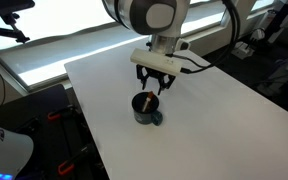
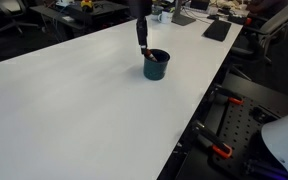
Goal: Put the marker on the table
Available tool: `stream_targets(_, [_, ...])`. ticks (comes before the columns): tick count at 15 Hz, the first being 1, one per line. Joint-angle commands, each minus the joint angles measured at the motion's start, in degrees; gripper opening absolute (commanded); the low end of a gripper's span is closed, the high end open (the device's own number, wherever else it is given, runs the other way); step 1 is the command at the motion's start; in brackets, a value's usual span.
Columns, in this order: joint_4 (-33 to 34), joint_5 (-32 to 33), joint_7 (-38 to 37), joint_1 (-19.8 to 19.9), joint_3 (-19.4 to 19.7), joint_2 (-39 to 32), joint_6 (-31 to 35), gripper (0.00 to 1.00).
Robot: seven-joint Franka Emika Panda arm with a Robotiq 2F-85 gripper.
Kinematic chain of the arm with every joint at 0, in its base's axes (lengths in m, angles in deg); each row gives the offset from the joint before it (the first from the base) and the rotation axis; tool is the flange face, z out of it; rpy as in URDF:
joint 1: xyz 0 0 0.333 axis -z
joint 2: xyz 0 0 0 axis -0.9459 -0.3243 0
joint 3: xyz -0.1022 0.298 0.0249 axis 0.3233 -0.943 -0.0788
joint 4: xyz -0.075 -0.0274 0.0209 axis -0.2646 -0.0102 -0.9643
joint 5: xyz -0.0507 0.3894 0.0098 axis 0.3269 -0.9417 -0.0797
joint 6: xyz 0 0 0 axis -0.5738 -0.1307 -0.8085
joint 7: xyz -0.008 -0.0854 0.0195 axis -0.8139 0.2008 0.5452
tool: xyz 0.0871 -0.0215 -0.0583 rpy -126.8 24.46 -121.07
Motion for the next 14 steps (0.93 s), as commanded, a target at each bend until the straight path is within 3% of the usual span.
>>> stream_targets(1, [-0.1,-0.27,-1.31,0.22,0.34,0.53,-1.72,0.44])
stream_targets(2, [-0.13,-0.24,-1.34,0.26,0.43,0.52,-1.75,0.53])
stream_targets(6, [-0.22,-0.26,-1.47,0.53,0.47,0.56,-2.26,0.66])
stream_targets(9, [-0.2,-0.39,-1.3,0.59,0.37,0.45,-2.57,0.53])
stream_targets(10, [-0.23,-0.4,-1.24,0.59,0.34,0.45,-2.58,0.34])
stream_targets(14, [-0.23,-0.44,-1.3,0.58,0.34,0.43,-2.69,0.02])
